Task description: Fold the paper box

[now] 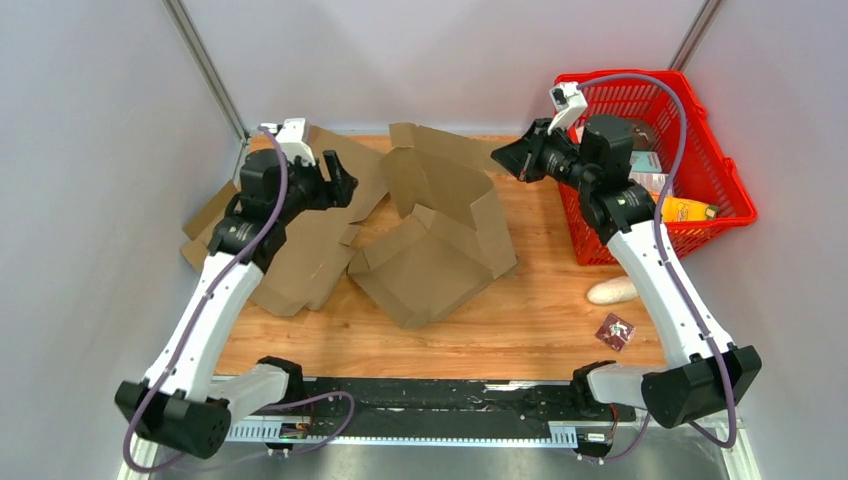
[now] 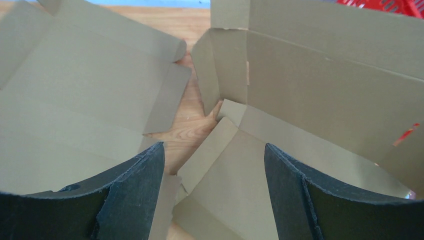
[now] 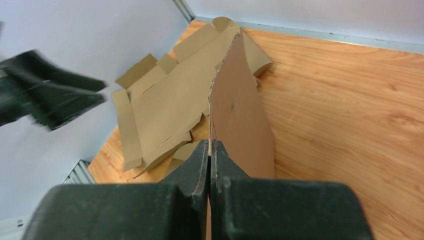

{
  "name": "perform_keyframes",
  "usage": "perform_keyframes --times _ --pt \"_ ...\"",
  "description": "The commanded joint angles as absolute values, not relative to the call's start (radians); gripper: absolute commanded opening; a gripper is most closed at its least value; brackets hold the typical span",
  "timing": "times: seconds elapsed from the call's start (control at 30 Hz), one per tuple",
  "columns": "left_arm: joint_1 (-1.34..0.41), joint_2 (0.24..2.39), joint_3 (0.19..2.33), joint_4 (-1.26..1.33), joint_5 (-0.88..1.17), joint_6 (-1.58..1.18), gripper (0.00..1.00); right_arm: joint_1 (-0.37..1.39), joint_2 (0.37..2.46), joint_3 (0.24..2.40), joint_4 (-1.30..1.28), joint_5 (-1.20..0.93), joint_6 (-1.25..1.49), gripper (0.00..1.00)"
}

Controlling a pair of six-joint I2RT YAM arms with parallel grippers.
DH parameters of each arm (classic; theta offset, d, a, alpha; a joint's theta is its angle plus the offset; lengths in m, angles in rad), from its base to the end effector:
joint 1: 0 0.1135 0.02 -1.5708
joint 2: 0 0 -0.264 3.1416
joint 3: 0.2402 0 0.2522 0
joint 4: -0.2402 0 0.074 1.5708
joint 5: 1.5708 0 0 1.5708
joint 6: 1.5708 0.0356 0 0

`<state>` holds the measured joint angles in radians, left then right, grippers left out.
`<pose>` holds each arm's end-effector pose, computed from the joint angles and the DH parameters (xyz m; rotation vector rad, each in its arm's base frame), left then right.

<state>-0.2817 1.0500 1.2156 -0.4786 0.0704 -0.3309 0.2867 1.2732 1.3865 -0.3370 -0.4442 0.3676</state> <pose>0.2150 -0.0648 0.4083 0.0019 1.9120 -0.4834 0.2668 0.0946 0.4297 -0.2551 1.8391 0.8593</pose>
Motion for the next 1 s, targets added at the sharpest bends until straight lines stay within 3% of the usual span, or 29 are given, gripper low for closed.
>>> perform_keyframes --times 0.0,0.2,0.43,0.6,0.7,0.8,0.83,0.93,0.97 --pt "-0.249 1.149 1.149 -0.188 0.244 -0.327 0.81 0.281 1.246 1.365 -0.245 -0.537 0.363 0.00" --pt "-0.238 1.431 1.209 -0.105 0.176 -0.221 0.82 0.259 1.226 1.341 -0.199 -0.618 0.419 0.00" --pt "-0.229 1.672 1.222 0.103 0.272 -0.270 0.81 0.245 1.210 1.345 -0.207 -0.646 0.422 0.00" --pt "-0.230 1.828 1.321 0.185 0.314 -0.281 0.73 0.242 1.212 1.348 -0.212 -0.669 0.420 0.00" --pt "-0.230 1.896 1.374 0.231 0.371 -0.301 0.65 0.241 1.213 1.345 -0.221 -0.678 0.422 0.00" --pt "-0.230 1.911 1.385 0.268 0.384 -0.308 0.34 0.241 1.206 1.341 -0.236 -0.655 0.420 0.00" --pt "-0.232 1.901 1.382 0.261 0.374 -0.307 0.20 0.241 1.200 1.344 -0.256 -0.628 0.413 0.00" --pt "-0.236 1.815 1.310 0.271 0.342 -0.299 0.05 0.241 1.200 1.403 -0.429 -0.422 0.327 0.06" --pt "-0.242 1.789 1.277 0.250 0.322 -0.282 0.04 0.241 1.209 1.420 -0.518 -0.364 0.289 0.09"
